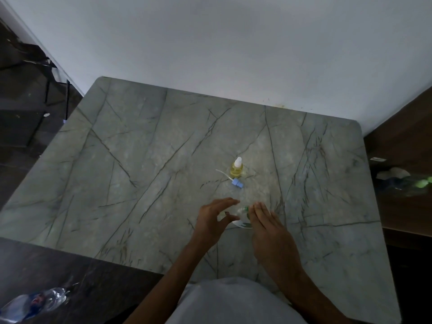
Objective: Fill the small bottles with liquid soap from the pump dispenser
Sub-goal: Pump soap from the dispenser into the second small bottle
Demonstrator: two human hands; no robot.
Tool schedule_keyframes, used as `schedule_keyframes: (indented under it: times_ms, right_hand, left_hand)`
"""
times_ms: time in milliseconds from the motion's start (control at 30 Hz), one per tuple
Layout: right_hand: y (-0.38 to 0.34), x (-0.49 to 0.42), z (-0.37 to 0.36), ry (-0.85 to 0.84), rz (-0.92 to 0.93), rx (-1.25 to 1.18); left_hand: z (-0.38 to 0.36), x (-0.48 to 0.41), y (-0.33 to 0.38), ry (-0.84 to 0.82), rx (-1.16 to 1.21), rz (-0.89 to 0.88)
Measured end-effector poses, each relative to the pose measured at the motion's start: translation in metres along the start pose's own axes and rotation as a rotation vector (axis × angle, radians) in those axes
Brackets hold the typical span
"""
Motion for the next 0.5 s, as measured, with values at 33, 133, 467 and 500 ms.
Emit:
schedule_keyframes:
  times_ms: [33, 133, 467, 500]
  right_hand:
    - [-0.0008, -0.0009, 0.0004, 0.0, 0.003, -0.001]
    - [-0.0021, -0.0026, 0.0008, 0.015, 0.01, -0.011]
    - [0.0012, 0.004, -0.0089, 0.008, 0.026, -0.034]
    - [0.0012, 0.0047, -0.0088, 0.015, 0.024, -0.034]
  left_hand:
    - [0.0004, 0.0001, -0.0006, 0.001, -0.003, 0.0]
    - [0.0004, -0.0003, -0.002, 0.006, -0.007, 0.007]
    - [-0.0039, 0.0026, -0.0049, -0.027, -0.018, 0.025]
    - [-0.0042, 0.0027, -0.0049, -0.029, -0.021, 0.028]
Point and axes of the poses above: each hand's wrist, its own x-axis away from the middle knuckle, its own z-axis out of the back of the hand, y = z × x, the point moved 5 cm from there along -x, towards the middle knuckle, and after that the axes turned 9 degrees about y, right-handed, at the moved point
